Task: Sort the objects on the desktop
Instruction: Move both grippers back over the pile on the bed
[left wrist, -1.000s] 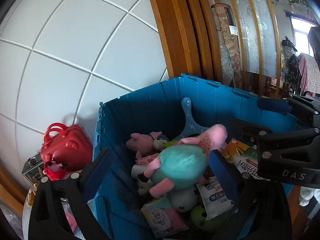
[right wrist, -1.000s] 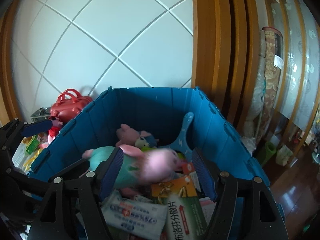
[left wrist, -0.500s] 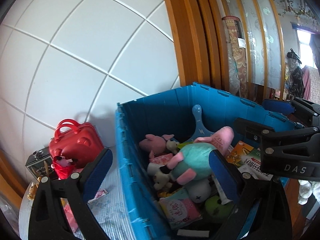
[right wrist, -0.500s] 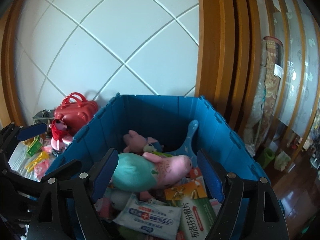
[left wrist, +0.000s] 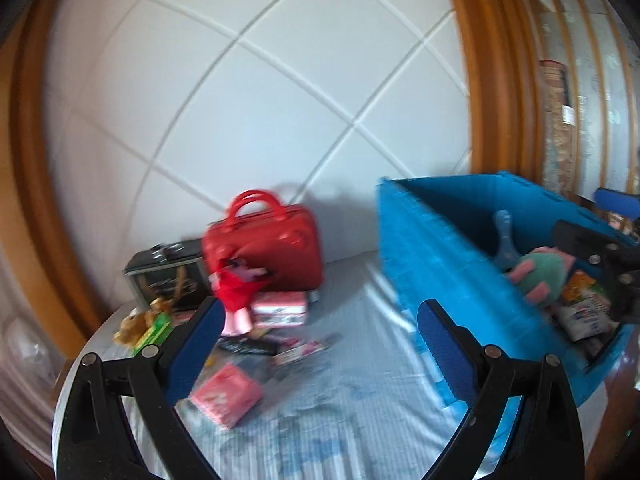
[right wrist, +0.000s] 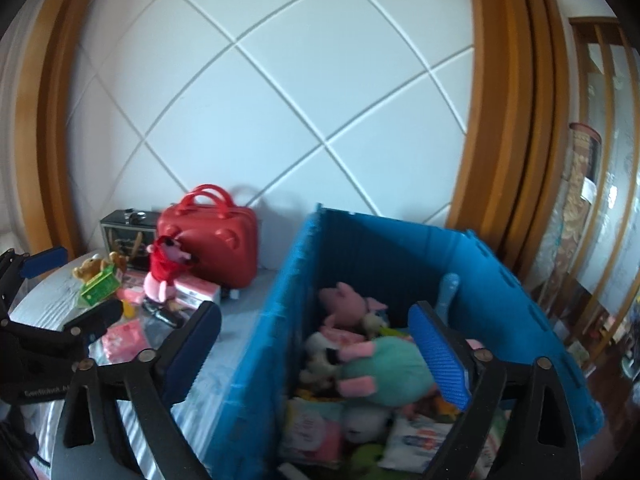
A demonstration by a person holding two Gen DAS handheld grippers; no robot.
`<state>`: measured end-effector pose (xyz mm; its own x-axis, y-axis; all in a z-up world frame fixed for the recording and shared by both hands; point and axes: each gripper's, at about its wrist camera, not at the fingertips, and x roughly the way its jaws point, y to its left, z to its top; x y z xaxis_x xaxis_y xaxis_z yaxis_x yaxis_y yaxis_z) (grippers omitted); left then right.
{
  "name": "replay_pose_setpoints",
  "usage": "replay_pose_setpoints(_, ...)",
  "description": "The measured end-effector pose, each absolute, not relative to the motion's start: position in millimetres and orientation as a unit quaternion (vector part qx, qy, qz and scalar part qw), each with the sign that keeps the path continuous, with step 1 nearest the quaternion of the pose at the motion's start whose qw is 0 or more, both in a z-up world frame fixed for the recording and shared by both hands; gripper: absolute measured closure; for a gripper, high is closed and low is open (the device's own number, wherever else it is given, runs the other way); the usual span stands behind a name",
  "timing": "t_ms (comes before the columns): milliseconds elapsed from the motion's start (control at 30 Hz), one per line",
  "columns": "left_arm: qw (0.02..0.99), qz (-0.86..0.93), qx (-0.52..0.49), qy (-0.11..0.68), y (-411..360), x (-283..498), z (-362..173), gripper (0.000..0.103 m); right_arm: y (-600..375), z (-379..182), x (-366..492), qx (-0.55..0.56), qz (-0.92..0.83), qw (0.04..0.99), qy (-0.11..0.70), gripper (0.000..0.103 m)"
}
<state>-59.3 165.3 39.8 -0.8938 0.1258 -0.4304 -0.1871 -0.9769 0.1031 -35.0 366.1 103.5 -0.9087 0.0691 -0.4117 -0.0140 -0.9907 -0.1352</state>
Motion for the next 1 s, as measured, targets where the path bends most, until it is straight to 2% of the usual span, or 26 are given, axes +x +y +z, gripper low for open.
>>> replay_pose_setpoints(300, -0.03, 0.952, -0.306, 0.019, 5, -74, -35, 0.005, 274, 83, -53, -0.203, 0.977, -0.042, -0.044, 0.0)
replay_pose_setpoints(500, -0.09, 0.924, -0.372, 0.008, -71, -82, -97, 0.005, 228, 40, -88, -0.266, 0.96, -0.082, -0.036, 0.0)
replay_pose_setpoints(767, -0.129, 0.898, -0.422, -0.009, -131, -108, -153, 0.005, 190, -26, -132, -0.349, 0.931, -0.093, -0.045, 0.0)
replay_pose_setpoints(1000, -0.118, 0.892, -0.435, -0.025, -155, -151, -180, 0.005, 164, -82, -183, -0.421, 0.903, -0.08, -0.035, 0.0)
